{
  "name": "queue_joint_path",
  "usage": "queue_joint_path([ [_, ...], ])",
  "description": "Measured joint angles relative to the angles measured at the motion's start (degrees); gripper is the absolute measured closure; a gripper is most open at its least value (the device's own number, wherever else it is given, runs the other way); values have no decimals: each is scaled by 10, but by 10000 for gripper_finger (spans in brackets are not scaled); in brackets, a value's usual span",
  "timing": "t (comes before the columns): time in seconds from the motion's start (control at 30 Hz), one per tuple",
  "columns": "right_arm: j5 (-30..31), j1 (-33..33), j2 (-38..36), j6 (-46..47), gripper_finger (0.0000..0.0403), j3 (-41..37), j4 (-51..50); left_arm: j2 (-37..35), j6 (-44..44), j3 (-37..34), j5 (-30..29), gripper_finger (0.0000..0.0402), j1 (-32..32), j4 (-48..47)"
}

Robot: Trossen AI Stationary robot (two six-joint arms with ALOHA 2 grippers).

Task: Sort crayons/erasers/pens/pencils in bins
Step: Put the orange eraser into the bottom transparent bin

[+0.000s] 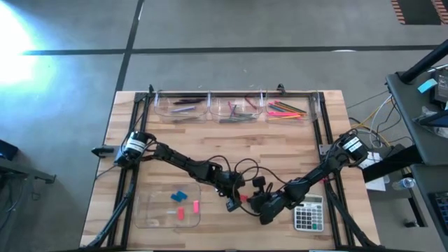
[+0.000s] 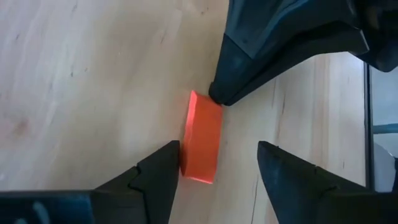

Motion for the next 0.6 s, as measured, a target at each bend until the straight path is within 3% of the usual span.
queue_joint_path([
  [0.2, 0, -1, 1, 0, 394, 2, -2, 0, 23, -9, 0, 246, 0, 5],
  [0.6, 1, -4, 1, 1, 394, 4, -3, -1, 70, -31, -4, 393, -2, 28],
])
